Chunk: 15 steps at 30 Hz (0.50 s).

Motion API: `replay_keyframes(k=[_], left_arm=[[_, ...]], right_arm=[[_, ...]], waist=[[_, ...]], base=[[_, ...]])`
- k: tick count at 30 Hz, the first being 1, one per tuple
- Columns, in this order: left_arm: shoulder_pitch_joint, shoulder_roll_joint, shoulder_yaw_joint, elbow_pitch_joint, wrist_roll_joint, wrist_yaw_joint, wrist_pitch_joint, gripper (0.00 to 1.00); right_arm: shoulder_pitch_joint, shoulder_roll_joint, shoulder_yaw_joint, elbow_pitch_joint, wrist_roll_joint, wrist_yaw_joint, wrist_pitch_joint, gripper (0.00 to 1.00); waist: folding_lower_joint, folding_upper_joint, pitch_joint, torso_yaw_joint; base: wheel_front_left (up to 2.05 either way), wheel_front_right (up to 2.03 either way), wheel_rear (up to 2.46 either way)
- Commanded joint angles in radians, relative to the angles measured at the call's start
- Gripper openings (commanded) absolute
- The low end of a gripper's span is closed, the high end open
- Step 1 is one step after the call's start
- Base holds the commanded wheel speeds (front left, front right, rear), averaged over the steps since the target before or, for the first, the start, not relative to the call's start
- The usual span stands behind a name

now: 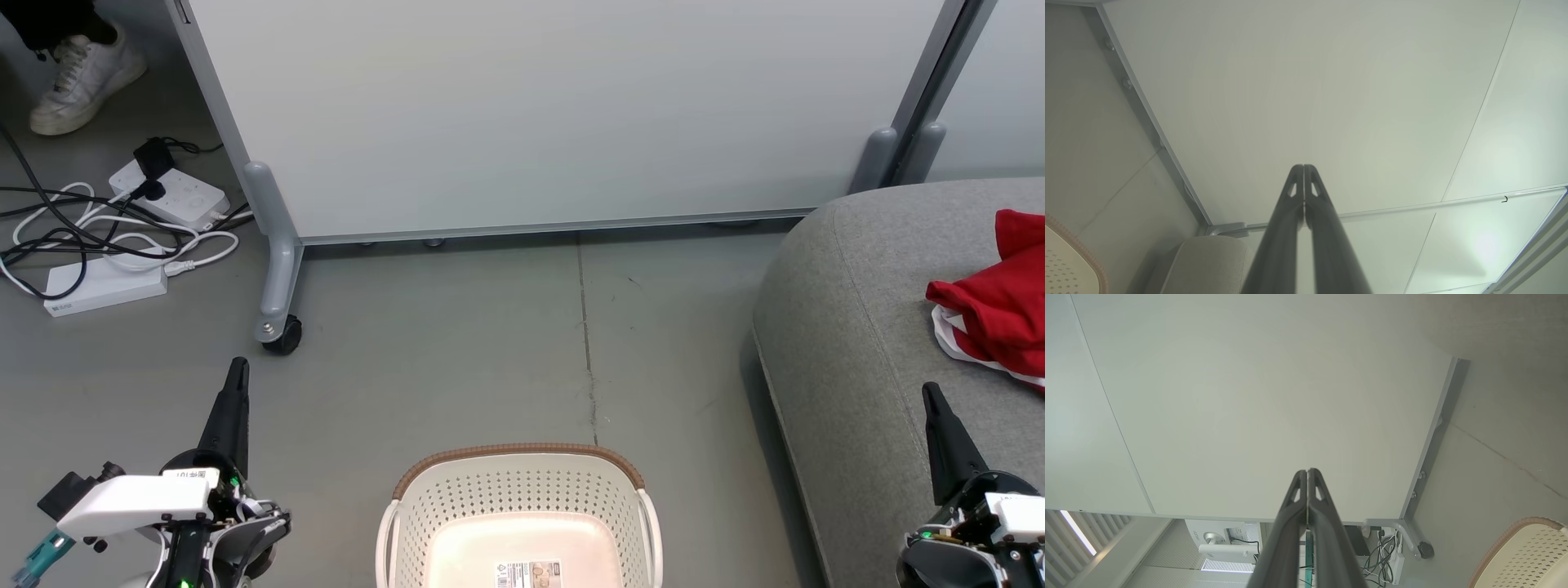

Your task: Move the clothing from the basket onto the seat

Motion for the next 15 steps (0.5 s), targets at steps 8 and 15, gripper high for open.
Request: replay_keyframes(k=[8, 15], left_arm=[[-0.009, 0.001, 0.006, -0.002, 0.002, -0.009, 0.003, 0.0], [-0.009, 0.0, 0.007, -0.002, 0.003, -0.009, 0.004, 0.0]], right_arm=[[-0.004, -0.01, -0.004, 0.0, 0.002, 0.002, 0.001, 0.0], [-0.004, -0.01, -0.004, 0.0, 0.002, 0.003, 0.001, 0.0]], waist=[[0.0, 0.0, 0.0, 0.0], [0.0, 0.0, 0.0, 0.0]], base=[[0.0, 0.0, 0.0], [0.0, 0.0, 0.0]])
